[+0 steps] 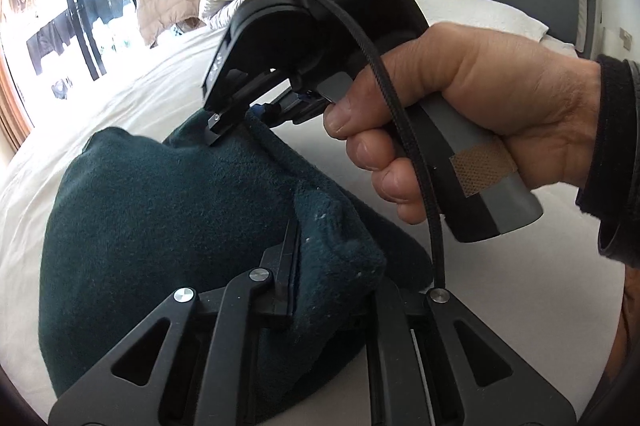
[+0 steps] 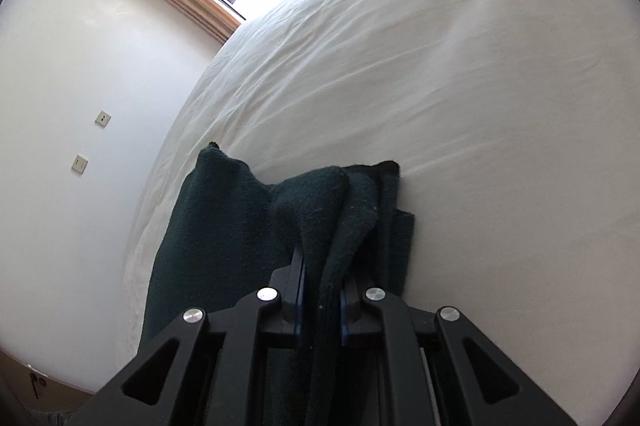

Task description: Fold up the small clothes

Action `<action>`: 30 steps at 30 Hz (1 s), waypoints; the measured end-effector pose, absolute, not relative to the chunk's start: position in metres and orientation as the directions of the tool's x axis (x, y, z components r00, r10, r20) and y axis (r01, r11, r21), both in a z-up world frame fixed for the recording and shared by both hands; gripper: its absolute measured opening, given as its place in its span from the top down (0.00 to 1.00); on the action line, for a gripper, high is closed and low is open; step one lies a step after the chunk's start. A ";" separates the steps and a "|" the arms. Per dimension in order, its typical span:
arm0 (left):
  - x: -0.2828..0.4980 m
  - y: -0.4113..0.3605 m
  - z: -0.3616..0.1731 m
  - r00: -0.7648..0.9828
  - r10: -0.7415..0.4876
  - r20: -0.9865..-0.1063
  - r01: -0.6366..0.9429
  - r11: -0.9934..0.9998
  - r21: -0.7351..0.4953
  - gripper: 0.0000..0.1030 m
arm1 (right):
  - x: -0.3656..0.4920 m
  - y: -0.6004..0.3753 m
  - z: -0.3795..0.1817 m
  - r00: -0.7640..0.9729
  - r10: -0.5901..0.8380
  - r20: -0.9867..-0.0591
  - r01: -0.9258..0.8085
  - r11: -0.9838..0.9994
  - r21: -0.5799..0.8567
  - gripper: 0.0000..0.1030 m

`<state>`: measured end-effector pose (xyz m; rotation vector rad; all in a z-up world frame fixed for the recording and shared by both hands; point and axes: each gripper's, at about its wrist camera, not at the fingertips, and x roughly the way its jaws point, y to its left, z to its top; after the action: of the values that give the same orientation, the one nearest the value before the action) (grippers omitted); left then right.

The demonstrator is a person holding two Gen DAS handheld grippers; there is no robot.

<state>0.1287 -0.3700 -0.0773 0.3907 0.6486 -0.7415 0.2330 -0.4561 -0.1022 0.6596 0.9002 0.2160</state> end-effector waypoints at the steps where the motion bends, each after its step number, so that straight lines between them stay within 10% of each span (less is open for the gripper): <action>1: 0.128 -0.368 -0.075 0.549 -0.505 -0.666 0.726 0.683 0.081 0.88 | 0.233 -0.458 -0.104 0.626 0.443 -0.642 0.098 0.772 0.628 0.88; 7: 0.112 -0.349 -0.059 0.476 -0.586 -0.655 0.750 0.660 -0.045 0.41 | 0.241 -0.461 -0.104 0.654 0.453 -0.606 0.126 0.725 0.677 0.77; 15: 0.094 -0.262 -0.033 0.492 -0.659 -0.569 0.697 0.690 -0.197 0.33 | 0.247 -0.477 -0.103 0.713 0.493 -0.499 0.115 0.620 0.776 0.52; 24: 0.131 -0.181 -0.026 0.631 -0.540 -0.557 0.515 0.829 -0.220 0.33 | 0.235 -0.489 -0.085 0.709 0.270 -0.651 0.270 0.749 0.605 0.47; 30: 0.155 -0.175 -0.028 0.660 -0.508 -0.553 0.503 0.846 -0.178 0.33 | 0.178 -0.426 -0.050 0.720 0.469 -0.512 -0.010 0.744 0.668 0.47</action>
<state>0.1548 -0.1753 -0.0277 -0.0098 0.6289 -0.5719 0.1778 -0.4263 -0.0502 0.6902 0.7281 0.2895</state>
